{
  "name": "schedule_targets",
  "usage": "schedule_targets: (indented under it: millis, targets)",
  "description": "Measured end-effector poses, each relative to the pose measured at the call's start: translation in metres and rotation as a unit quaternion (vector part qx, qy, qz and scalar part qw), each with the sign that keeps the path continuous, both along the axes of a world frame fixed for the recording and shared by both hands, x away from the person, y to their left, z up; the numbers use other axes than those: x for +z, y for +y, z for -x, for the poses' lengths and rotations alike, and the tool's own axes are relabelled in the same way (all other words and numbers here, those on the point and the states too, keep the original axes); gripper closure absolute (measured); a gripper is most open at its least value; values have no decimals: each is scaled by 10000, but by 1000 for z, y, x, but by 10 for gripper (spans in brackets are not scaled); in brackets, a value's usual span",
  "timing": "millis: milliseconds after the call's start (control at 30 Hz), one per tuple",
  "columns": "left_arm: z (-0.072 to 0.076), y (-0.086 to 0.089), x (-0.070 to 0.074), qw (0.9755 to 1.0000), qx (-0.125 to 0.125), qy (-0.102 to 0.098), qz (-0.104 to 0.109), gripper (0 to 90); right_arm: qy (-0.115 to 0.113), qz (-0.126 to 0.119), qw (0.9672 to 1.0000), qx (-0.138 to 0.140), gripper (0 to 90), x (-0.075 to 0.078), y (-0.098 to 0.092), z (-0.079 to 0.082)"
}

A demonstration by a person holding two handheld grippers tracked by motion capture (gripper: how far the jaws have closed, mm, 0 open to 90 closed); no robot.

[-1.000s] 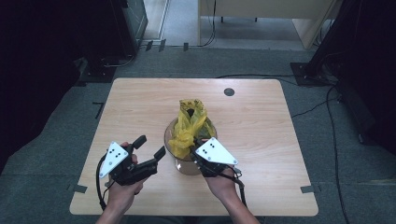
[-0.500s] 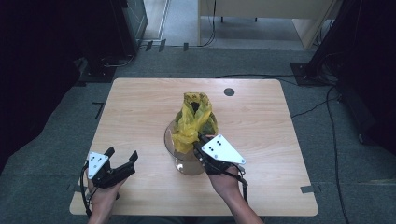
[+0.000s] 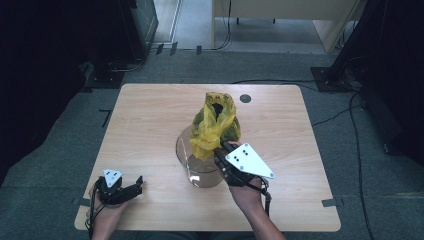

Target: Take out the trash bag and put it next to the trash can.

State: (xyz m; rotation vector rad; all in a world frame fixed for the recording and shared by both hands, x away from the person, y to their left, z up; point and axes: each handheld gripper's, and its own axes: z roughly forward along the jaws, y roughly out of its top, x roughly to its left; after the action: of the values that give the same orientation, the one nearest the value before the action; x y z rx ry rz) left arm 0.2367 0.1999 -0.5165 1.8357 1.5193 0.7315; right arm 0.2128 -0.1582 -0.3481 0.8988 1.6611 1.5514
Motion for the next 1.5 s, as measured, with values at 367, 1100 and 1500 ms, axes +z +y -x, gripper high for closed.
schedule_targets:
  millis: [367,1100,1500]
  targets:
    - [-5,2,-2,9995,89,298,25,88,-179,-184,9989,-387,871,12,-29,1]
    - [-6,2,-2,9995,98,292,37,89,444,-344,9893,-1347,871,-44,-93,-23]
    - [-6,2,-2,9995,99,294,41,90,789,-333,9896,-1159,871,-84,-68,-47]
